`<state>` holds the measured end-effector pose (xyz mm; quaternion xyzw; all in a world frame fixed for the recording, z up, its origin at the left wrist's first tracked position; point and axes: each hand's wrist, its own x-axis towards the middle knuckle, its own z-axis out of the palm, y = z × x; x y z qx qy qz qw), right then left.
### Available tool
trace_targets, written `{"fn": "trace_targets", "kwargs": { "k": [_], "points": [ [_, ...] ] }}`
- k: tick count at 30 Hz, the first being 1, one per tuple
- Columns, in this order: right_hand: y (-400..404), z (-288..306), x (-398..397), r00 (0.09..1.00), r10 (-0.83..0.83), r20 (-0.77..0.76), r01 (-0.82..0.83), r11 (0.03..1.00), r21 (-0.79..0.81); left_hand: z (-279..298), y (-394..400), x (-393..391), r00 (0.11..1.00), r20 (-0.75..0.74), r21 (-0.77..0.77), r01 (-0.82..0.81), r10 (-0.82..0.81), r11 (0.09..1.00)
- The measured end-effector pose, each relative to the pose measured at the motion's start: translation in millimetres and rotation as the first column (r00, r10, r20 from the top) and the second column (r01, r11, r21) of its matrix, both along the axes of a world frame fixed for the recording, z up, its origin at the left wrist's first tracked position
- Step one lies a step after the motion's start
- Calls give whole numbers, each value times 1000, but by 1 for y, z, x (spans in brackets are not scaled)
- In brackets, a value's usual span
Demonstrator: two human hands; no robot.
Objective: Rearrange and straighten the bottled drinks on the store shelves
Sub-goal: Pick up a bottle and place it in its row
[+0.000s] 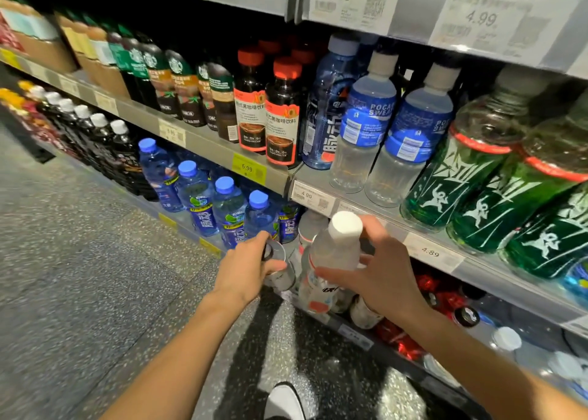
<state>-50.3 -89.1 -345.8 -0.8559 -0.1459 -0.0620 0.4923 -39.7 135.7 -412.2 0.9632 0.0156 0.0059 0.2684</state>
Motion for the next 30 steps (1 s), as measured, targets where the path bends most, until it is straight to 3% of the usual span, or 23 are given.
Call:
{"fn": "trace_targets", "kwargs": {
  "k": [4, 9, 13, 18, 22, 24, 30],
  "points": [
    [11, -10, 9, 993, 14, 113, -12, 1000, -18, 19, 4, -27, 996, 54, -112, -57, 64, 992],
    [35, -27, 25, 971, 15, 240, -6, 999, -39, 32, 23, -58, 989, 48, -146, -129, 138, 981],
    [53, -43, 43, 980, 78, 185, -65, 995, -73, 43, 28, -70, 975, 72, -113, -201, 210, 973],
    [71, -59, 64, 991, 56, 123, -22, 963, -267, 47, 31, -63, 969, 95, -132, -217, 230, 967],
    [73, -82, 73, 950, 88, 300, 53, 900, -433, 56, 32, -53, 952, 151, -163, -242, 267, 956],
    [76, -88, 79, 956, 117, 268, 36, 862, -506, 57, 33, -50, 949, 142, -203, -251, 282, 946],
    [85, -112, 90, 913, 189, 362, 121, 722, -682, 58, 32, -49, 943, 171, -178, -255, 285, 950]
  ]
}}
